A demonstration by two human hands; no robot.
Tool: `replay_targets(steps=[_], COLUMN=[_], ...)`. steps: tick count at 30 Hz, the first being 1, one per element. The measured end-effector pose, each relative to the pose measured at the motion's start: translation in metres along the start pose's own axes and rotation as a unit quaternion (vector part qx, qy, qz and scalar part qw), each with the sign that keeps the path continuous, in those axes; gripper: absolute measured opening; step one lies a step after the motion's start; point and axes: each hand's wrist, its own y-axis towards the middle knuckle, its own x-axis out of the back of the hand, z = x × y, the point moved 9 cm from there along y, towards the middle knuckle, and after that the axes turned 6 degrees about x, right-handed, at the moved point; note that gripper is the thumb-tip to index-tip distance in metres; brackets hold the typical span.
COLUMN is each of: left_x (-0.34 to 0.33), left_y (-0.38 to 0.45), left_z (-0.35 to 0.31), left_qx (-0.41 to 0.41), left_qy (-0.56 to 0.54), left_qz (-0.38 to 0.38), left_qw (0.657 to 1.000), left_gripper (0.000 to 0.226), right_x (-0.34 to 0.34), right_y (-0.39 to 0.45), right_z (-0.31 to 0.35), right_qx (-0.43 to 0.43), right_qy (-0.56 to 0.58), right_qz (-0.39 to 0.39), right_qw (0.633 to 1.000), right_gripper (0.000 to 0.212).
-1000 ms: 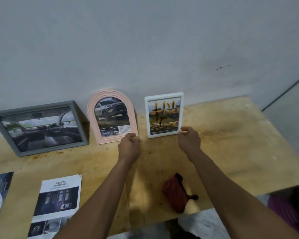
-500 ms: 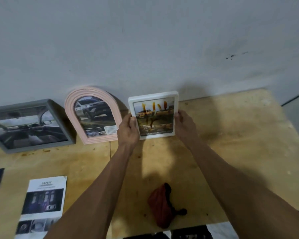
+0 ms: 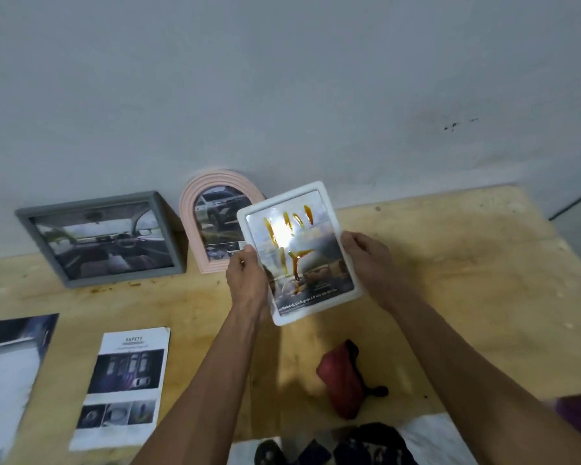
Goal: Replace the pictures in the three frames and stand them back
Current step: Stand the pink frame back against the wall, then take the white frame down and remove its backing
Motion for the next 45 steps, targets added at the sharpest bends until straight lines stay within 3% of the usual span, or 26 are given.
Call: replay_targets(steps=[5,9,12,15,18,21,25,28,31,33,35,37,41,45], left_x=[0.089,0.151,0.187,0.209,0.221,0.233,0.249,0.26,0.268,0.272,0.276,0.279,0.284,0.284], left_y=[-0.028,-0.034,-0.038,-0.039,-0.032,-0.029,-0.021,-0.013,-0.013,-0.014,-0.015,-0.015,-0.018,-0.011], left_z=[0.013,0.038,0.027,0.013,0.001,-0.003,0.015,0.034,0.045,0.055,0.068,0.08,0.102,0.122], left_qx=[0.051,0.111,0.087,0.094,0.134,0.179,0.217,0.206,0.177,0.163,0.16,0.16,0.167,0.166], left_qy=[-0.062,-0.04,-0.004,-0.043,-0.028,0.028,0.09,0.132,0.157,0.173,0.19,0.202,0.203,0.215], left_qz=[-0.049,-0.015,-0.035,-0.014,0.045,0.079,0.096,0.09,0.068,0.059,0.056,0.049,0.024,0.008], left_qw=[0.996,0.993,0.996,0.995,0.99,0.98,0.967,0.965,0.969,0.97,0.967,0.965,0.965,0.962], left_gripper=[0.027,0.037,0.036,0.04,0.049,0.049,0.024,0.016,0.015,0.01,0.013,0.021,0.014,0.013], right_x=[-0.066,-0.104,-0.124,-0.138,-0.157,-0.17,-0.173,-0.169,-0.151,-0.129,-0.118,-0.121,-0.127,-0.135], right_y=[-0.07,-0.117,-0.145,-0.165,-0.185,-0.203,-0.22,-0.223,-0.226,-0.219,-0.21,-0.208,-0.206,-0.196], right_z=[-0.012,0.015,0.033,0.051,0.058,0.06,0.055,0.028,0.009,-0.008,-0.052,-0.088,-0.12,-0.132], right_qx=[-0.039,0.075,0.14,0.239,0.341,0.392,0.435,0.4,0.318,0.179,-0.011,-0.109,-0.159,-0.163], right_qy=[0.06,-0.008,-0.063,-0.185,-0.292,-0.29,-0.3,-0.327,-0.27,-0.225,-0.173,-0.129,-0.13,-0.157], right_qz=[0.082,0.094,0.087,0.07,0.093,0.137,0.153,0.141,0.058,-0.036,-0.065,-0.048,-0.042,-0.054], right_qw=[0.994,0.993,0.984,0.951,0.889,0.862,0.835,0.844,0.907,0.957,0.983,0.984,0.978,0.973], right_gripper=[0.017,0.015,0.014,0.017,0.03,0.032,0.023,0.027,0.044,0.05,0.049,0.037,0.011,0.02])
